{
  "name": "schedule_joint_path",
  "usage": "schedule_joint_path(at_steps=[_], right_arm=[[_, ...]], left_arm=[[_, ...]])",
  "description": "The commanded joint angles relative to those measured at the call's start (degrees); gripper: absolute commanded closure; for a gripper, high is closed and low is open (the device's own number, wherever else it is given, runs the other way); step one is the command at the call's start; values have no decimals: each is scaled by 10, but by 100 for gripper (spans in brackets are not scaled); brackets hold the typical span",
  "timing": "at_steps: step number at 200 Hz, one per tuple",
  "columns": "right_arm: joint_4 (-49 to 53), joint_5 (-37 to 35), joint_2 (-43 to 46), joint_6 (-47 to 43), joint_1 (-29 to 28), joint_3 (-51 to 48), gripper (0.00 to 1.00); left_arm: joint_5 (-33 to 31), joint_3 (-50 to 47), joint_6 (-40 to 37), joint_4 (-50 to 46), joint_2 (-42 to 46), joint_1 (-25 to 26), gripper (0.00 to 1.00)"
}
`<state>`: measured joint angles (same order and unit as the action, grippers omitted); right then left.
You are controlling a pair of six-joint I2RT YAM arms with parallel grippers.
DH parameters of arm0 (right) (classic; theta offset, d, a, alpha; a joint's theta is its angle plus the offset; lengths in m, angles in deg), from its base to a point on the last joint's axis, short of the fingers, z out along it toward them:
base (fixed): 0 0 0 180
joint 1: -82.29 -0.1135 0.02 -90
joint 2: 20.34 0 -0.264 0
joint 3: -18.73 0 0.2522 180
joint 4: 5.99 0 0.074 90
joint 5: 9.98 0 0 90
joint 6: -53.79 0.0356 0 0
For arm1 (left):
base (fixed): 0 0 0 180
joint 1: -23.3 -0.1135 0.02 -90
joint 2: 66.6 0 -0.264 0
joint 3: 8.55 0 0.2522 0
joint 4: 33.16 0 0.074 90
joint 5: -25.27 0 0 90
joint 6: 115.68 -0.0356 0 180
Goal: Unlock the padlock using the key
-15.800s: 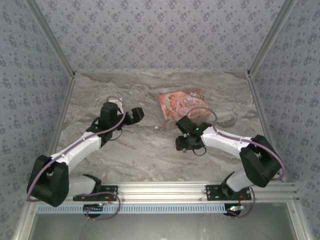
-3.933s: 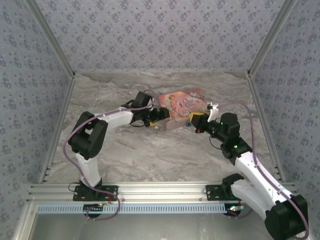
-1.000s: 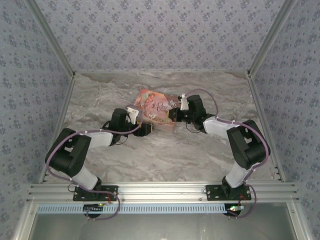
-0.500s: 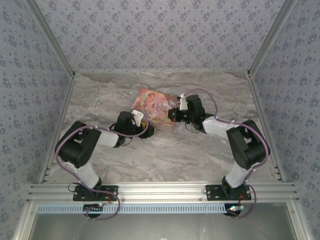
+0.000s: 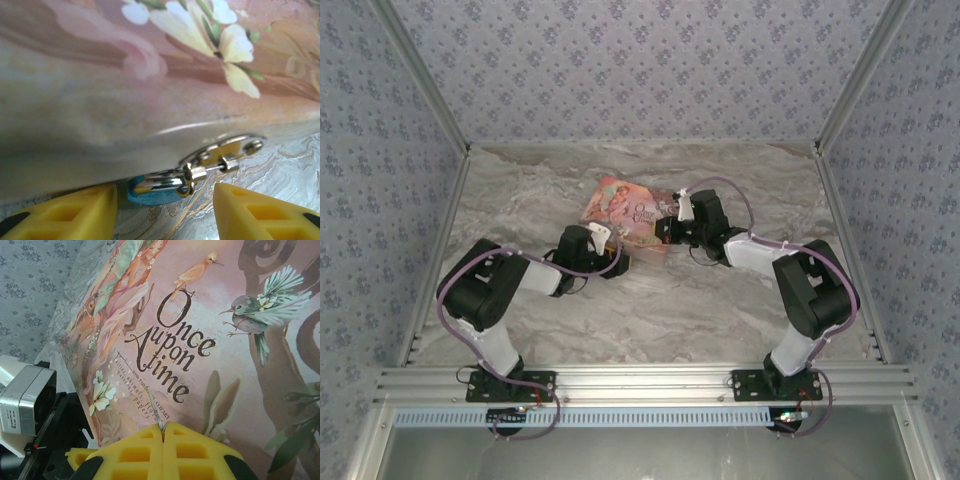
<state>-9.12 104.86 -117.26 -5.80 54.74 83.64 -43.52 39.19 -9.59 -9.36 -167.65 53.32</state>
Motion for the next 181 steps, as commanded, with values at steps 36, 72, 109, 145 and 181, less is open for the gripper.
schedule_joint_path(at_steps=[36, 72, 109, 145, 181], right_arm=[[58, 3, -19, -7, -13, -3, 100], [49, 0, -12, -8, -15, -6, 100], [42, -9, 9, -23, -13, 5, 100], [43, -15, 36, -46, -14, 26, 100], [29, -27, 78, -68, -15, 8, 100]], left_arm=[[2, 19, 3, 5, -6, 6, 55], [-1, 23, 8, -4, 3, 6, 62], [-13, 25, 21, -21, 21, 5, 66], [-23, 27, 48, -42, 36, 6, 68], [-22, 33, 76, -57, 45, 10, 68]])
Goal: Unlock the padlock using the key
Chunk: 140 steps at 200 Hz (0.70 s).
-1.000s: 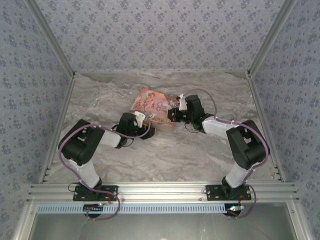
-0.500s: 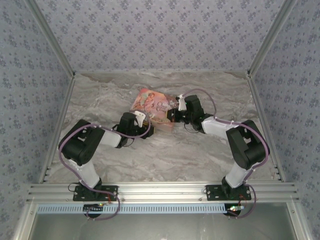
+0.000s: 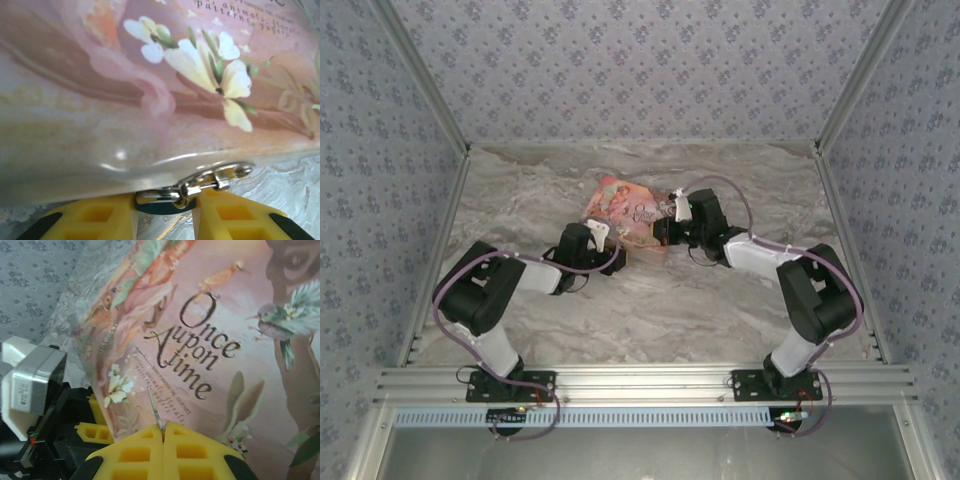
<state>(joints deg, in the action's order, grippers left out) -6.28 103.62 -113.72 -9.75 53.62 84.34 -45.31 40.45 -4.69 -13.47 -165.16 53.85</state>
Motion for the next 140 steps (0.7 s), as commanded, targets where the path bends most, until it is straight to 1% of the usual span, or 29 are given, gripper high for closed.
schedule_joint_path(at_steps=[1, 26, 51, 93, 115, 140], right_arm=[[0, -15, 45, -29, -3, -1, 100], [-15, -30, 84, -41, -4, -36, 100], [-16, -38, 111, -47, -5, -68, 100], [-25, -38, 145, -68, -16, -109, 100], [-41, -44, 164, -96, -34, -134, 100], [-41, -84, 181, -140, -69, -161, 100]], left_arm=[[-4, 21, 28, -16, 20, 4, 68], [1, 26, 50, -21, 21, 7, 69], [-4, 36, 45, -38, 17, 10, 72], [-4, 39, 54, -40, 20, 11, 75], [5, 43, 85, -48, 33, 11, 77], [12, 58, 141, -83, 51, 12, 79]])
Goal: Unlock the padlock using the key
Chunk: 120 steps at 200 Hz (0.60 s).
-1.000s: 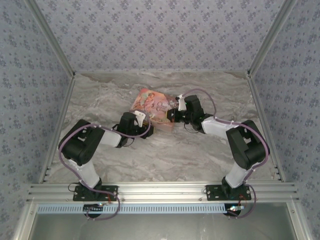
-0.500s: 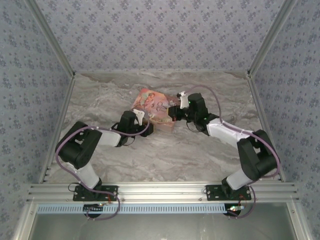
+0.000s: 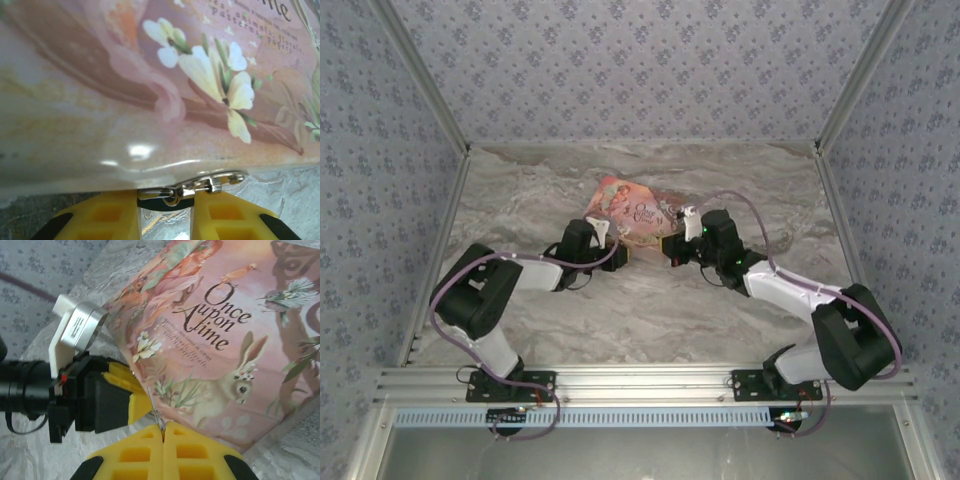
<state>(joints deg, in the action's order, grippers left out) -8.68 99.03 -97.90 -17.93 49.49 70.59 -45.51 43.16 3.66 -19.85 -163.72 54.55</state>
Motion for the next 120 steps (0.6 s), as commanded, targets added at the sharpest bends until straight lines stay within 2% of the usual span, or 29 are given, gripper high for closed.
schedule_joint_path(at_steps=[1, 41, 70, 120], right_arm=[[-18, -40, 22, -60, -29, -25, 100], [-88, -93, 23, -78, -64, -84, 100], [-111, -144, 19, -107, -93, -101, 100], [-150, -174, -3, -122, -105, -112, 100]], left_arm=[[15, 33, 60, -21, 37, 6, 79], [31, 41, 156, -22, 60, 18, 82], [25, 61, 211, -59, 82, 30, 83], [30, 86, 272, -97, 105, 35, 82]])
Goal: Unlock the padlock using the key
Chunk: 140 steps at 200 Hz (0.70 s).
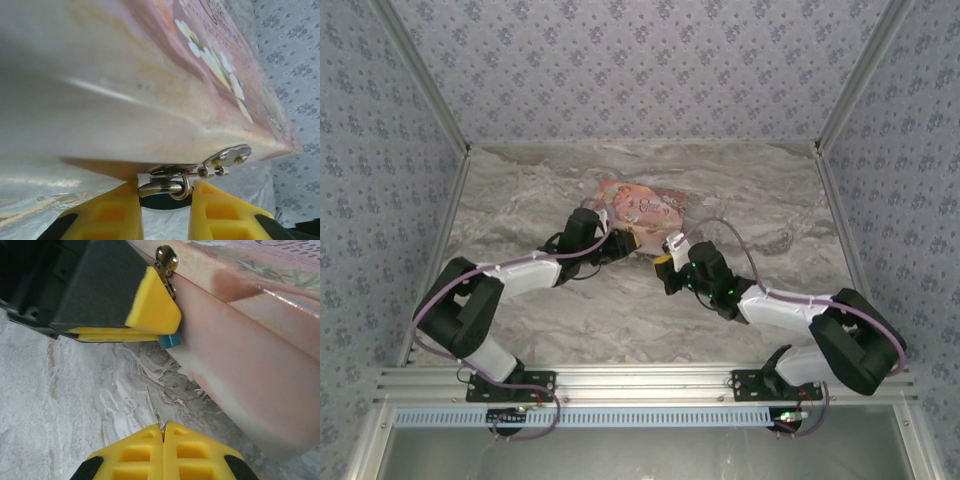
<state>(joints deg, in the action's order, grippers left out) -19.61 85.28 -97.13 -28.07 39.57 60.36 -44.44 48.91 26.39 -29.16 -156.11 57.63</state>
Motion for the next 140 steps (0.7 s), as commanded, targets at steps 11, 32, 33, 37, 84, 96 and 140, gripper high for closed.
schedule_joint_path(at_steps=[11, 32, 33, 37, 84, 96, 140], right_arm=[[-52, -42, -12, -22, -6, -13, 100], [-73, -43, -13, -22, -7, -18, 100], [-74, -43, -13, -22, -6, -19, 100], [-76, -41, -13, -22, -7, -19, 100], [-97, -36, -27, -24, -12, -19, 100], [-105, -32, -31, -22, -13, -20, 100], [-130, -14, -50, -12, -9, -16, 100]], left_arm=[[21, 30, 56, -11, 31, 5, 82], [26, 28, 94, -14, 35, 5, 82], [26, 28, 95, -14, 35, 4, 82], [28, 29, 102, -11, 34, 4, 82], [40, 36, 153, -3, 30, 6, 82], [39, 37, 157, -1, 32, 5, 81], [39, 39, 162, -4, 35, 6, 81]])
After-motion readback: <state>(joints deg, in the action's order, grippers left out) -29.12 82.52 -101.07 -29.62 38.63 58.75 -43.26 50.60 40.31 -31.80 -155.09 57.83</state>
